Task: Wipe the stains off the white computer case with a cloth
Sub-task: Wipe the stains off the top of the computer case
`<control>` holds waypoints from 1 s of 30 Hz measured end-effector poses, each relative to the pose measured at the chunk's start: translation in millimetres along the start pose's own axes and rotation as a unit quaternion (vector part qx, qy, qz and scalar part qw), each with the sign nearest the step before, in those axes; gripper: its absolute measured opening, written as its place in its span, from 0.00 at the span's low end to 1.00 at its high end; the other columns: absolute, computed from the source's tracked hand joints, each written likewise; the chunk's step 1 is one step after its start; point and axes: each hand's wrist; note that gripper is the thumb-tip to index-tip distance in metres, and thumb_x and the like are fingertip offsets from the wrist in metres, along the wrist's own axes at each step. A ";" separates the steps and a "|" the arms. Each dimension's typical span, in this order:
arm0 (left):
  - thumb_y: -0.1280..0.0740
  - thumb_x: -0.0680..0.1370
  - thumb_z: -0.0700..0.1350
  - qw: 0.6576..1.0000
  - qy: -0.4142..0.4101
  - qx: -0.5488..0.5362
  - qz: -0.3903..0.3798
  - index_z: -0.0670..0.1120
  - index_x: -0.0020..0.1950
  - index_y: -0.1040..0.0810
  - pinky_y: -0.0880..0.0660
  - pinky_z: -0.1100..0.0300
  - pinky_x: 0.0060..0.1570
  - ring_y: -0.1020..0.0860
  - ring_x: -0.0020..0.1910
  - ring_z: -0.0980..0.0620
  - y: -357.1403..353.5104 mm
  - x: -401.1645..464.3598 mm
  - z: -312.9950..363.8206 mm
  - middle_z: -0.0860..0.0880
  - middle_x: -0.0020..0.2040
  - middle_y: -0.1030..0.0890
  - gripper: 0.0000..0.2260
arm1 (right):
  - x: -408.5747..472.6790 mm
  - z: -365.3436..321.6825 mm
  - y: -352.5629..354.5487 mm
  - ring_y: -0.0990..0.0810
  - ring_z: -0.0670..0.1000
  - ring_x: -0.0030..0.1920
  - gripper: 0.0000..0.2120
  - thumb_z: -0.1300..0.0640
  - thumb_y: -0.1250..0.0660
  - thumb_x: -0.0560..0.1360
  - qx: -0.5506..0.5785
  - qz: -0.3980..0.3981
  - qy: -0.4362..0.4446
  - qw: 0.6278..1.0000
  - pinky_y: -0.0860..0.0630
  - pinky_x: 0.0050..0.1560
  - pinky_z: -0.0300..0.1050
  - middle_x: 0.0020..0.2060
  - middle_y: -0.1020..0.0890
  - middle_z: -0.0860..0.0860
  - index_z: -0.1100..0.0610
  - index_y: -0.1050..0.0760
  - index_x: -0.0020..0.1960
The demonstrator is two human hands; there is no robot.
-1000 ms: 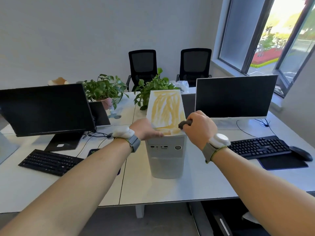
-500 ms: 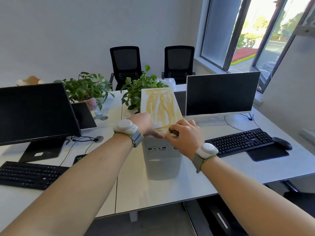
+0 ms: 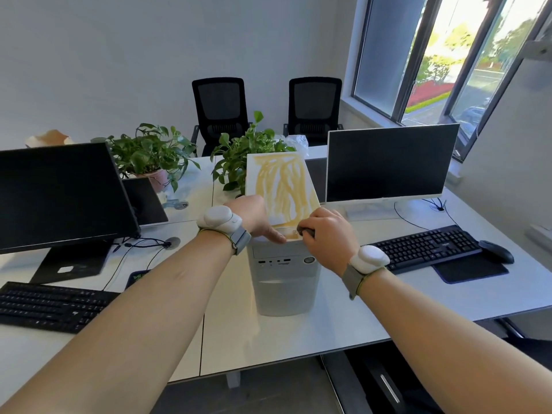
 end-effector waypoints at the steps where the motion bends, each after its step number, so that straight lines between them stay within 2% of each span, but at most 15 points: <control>1: 0.23 0.61 0.72 1.000 0.001 0.001 -0.003 0.44 0.38 0.30 0.33 0.58 0.31 0.28 0.31 0.50 0.8 0.4 0.8 0.49 0.33 0.26 0.33 | -0.8 0.1 -1.0 0.24 0.53 0.51 0.13 0.59 0.35 0.78 0.000 -0.002 0.001 1.000 0.28 0.49 0.42 0.48 0.19 0.48 0.49 0.13 0.51; 6: 0.23 0.61 0.72 1.000 0.004 0.006 -0.017 0.43 0.40 0.29 0.33 0.58 0.31 0.28 0.32 0.50 2.1 2.5 2.0 0.48 0.33 0.26 0.34 | 9.4 5.6 23.7 0.21 0.48 0.48 0.12 0.57 0.34 0.76 -0.015 -0.095 -0.002 0.995 0.21 0.48 0.45 0.45 0.20 0.43 0.47 0.12 0.47; 9: 0.23 0.61 0.72 1.000 0.006 0.008 -0.019 0.43 0.39 0.29 0.33 0.58 0.32 0.28 0.32 0.50 2.2 3.5 2.9 0.48 0.33 0.26 0.34 | 13.0 5.3 25.5 0.21 0.49 0.47 0.11 0.56 0.34 0.76 0.005 -0.060 -0.020 0.998 0.22 0.47 0.44 0.45 0.19 0.44 0.48 0.12 0.47; 12: 0.23 0.62 0.72 1.000 0.006 0.009 -0.020 0.44 0.35 0.32 0.35 0.58 0.30 0.30 0.30 0.50 3.7 3.5 4.7 0.49 0.31 0.30 0.33 | 2.2 1.0 7.3 0.24 0.51 0.50 0.10 0.57 0.32 0.78 0.041 -0.017 0.008 0.999 0.25 0.51 0.45 0.47 0.19 0.46 0.49 0.12 0.50; 14: 0.23 0.62 0.71 1.000 0.005 0.008 -0.021 0.45 0.34 0.33 0.36 0.58 0.30 0.31 0.29 0.50 4.2 2.9 4.6 0.49 0.30 0.31 0.33 | -1.8 2.0 4.6 0.24 0.51 0.50 0.08 0.56 0.30 0.78 0.046 -0.016 0.015 0.999 0.25 0.51 0.44 0.47 0.20 0.46 0.50 0.12 0.51; 18: 0.23 0.62 0.72 1.000 0.006 0.008 -0.019 0.44 0.37 0.32 0.35 0.58 0.30 0.31 0.30 0.50 1.3 2.1 2.6 0.49 0.32 0.29 0.33 | 3.2 17.4 26.5 0.20 0.49 0.46 0.07 0.53 0.30 0.77 0.018 -0.070 -0.006 0.997 0.21 0.48 0.46 0.44 0.20 0.44 0.49 0.12 0.46; 21: 0.23 0.62 0.72 1.000 0.007 0.002 -0.018 0.44 0.37 0.32 0.35 0.58 0.30 0.31 0.30 0.50 1.6 4.0 0.9 0.49 0.32 0.29 0.33 | 9.8 24.5 36.3 0.21 0.51 0.45 0.09 0.54 0.33 0.77 0.007 -0.023 -0.072 0.997 0.20 0.46 0.48 0.44 0.21 0.46 0.49 0.13 0.47; 23: 0.23 0.62 0.72 1.000 0.004 0.000 -0.021 0.44 0.36 0.32 0.35 0.58 0.30 0.31 0.30 0.50 1.8 5.7 0.8 0.49 0.31 0.30 0.33 | 7.7 17.4 29.7 0.21 0.50 0.45 0.10 0.56 0.33 0.78 0.039 0.004 -0.070 0.997 0.21 0.46 0.48 0.45 0.20 0.46 0.50 0.12 0.49; 25: 0.23 0.61 0.72 1.000 -0.002 0.004 -0.022 0.44 0.35 0.33 0.36 0.57 0.30 0.32 0.30 0.50 1.1 6.5 0.6 0.49 0.30 0.31 0.33 | -0.6 7.1 18.5 0.22 0.50 0.46 0.10 0.57 0.33 0.78 0.038 -0.012 -0.050 0.998 0.22 0.47 0.46 0.46 0.21 0.46 0.51 0.12 0.50; 27: 0.23 0.62 0.72 1.000 -0.011 0.008 -0.023 0.44 0.34 0.33 0.36 0.57 0.30 0.33 0.30 0.50 0.4 6.2 -0.7 0.49 0.30 0.32 0.33 | -2.0 5.6 20.7 0.22 0.51 0.43 0.10 0.57 0.33 0.77 0.037 -0.038 -0.053 0.997 0.23 0.42 0.44 0.44 0.23 0.44 0.51 0.13 0.48; 30: 0.21 0.63 0.68 0.999 -0.029 0.009 -0.032 0.44 0.34 0.34 0.39 0.57 0.29 0.35 0.28 0.50 2.8 7.5 -7.0 0.49 0.30 0.33 0.32 | 9.6 9.7 37.5 0.21 0.49 0.35 0.10 0.57 0.33 0.76 0.030 -0.096 -0.073 0.992 0.28 0.26 0.40 0.41 0.21 0.45 0.51 0.13 0.42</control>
Point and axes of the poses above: each hand's wrist, its own x-axis towards the middle knuckle, its own y-axis out of the back of the hand, z = x × y
